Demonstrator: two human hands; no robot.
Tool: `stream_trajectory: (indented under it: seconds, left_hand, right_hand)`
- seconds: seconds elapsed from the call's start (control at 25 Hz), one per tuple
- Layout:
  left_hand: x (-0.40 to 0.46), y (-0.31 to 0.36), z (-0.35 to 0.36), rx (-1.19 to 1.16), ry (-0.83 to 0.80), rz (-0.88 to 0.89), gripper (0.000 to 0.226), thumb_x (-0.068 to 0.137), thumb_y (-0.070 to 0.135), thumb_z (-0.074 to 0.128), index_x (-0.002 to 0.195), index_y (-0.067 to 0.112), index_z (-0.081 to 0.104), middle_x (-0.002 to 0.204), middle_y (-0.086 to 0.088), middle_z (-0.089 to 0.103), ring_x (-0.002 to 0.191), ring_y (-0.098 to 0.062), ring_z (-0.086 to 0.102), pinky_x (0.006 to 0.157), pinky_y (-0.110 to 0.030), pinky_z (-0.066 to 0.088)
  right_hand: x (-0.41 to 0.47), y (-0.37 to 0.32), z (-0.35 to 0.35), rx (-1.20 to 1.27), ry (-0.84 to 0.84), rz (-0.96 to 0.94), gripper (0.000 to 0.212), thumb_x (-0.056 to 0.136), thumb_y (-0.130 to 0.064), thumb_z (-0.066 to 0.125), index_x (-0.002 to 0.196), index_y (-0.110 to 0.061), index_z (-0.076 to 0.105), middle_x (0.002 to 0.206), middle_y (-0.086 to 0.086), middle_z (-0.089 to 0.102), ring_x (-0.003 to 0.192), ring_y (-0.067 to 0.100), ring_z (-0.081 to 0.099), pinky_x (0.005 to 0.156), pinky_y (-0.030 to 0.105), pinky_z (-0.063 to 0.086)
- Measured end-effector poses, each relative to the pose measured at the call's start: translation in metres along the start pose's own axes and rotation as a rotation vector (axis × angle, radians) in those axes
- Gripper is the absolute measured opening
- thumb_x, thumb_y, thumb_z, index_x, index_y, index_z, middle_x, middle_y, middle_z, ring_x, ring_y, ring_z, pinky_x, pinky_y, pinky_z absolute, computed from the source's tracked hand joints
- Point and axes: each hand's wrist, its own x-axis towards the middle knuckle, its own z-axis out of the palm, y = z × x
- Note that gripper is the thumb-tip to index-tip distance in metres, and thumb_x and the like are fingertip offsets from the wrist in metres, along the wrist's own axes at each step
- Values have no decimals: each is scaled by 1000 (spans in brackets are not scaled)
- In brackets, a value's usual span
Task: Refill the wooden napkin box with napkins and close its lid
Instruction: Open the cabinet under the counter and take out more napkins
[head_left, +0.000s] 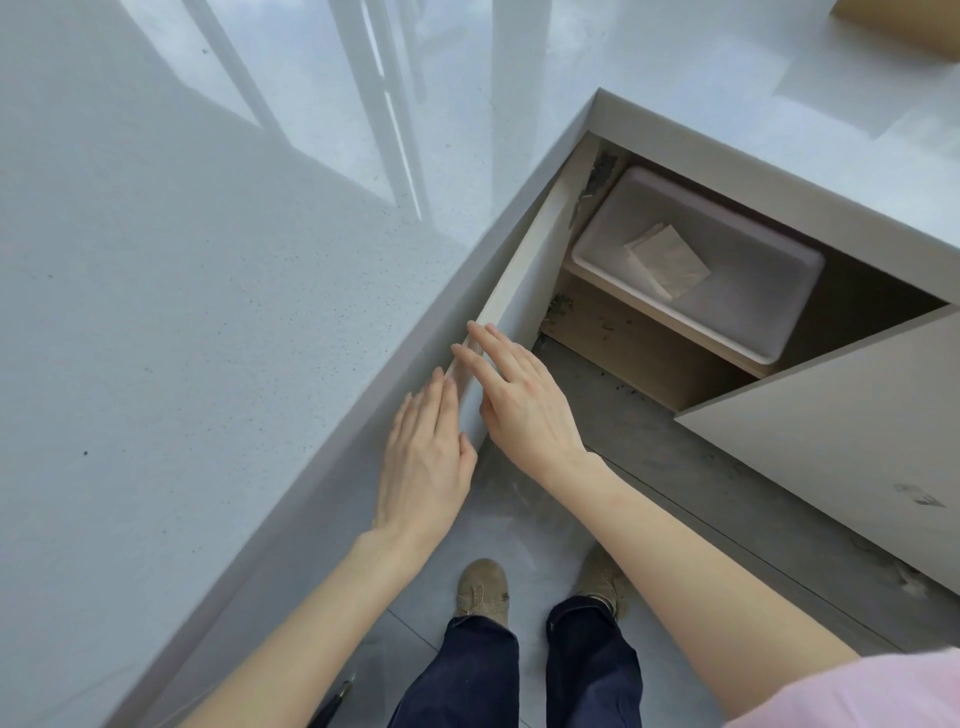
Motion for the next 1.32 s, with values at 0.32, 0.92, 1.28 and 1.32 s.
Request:
stream_trajectory:
  seconds: [0.32, 0.92, 1.28, 1.32]
  left_hand:
    - [17, 16, 3, 183, -22, 93, 55, 86, 16, 57, 135, 1, 39, 142, -15, 44, 133, -30, 39, 110, -48, 27]
    - [59, 114, 34, 212, -78, 85, 66, 91, 42, 41, 146, 19, 14, 156, -3, 15, 144, -24, 10, 116, -43, 6]
    - [94, 157, 52, 212, -101, 55, 65, 92, 43, 37, 146, 17, 13, 156, -6, 14, 144, -26, 9, 116, -44, 6]
    - [99, 160, 54, 206, -116, 58, 65, 92, 42, 36, 146, 16, 12, 156, -7, 14, 144, -26, 8, 116, -44, 6]
  right_hand:
    - [-26, 33, -13, -82, -72, 162, 57, 90, -7, 42, 145, -17, 27, 157, 3, 20, 146, 17, 12, 119, 34, 6]
    - [-69, 133, -76, -139, -168, 279, 62, 92, -28, 47, 147, -19, 19, 158, 4, 12, 147, 20, 4, 119, 39, 2]
    - [-68, 182, -103, -163, -176, 292, 63, 92, -32, 47, 147, -20, 18, 158, 6, 12, 146, 22, 5, 119, 41, 4]
    - [-67, 186, -104, -165, -177, 303, 63, 92, -33, 46, 147, -19, 18, 158, 6, 14, 146, 23, 6, 119, 42, 5]
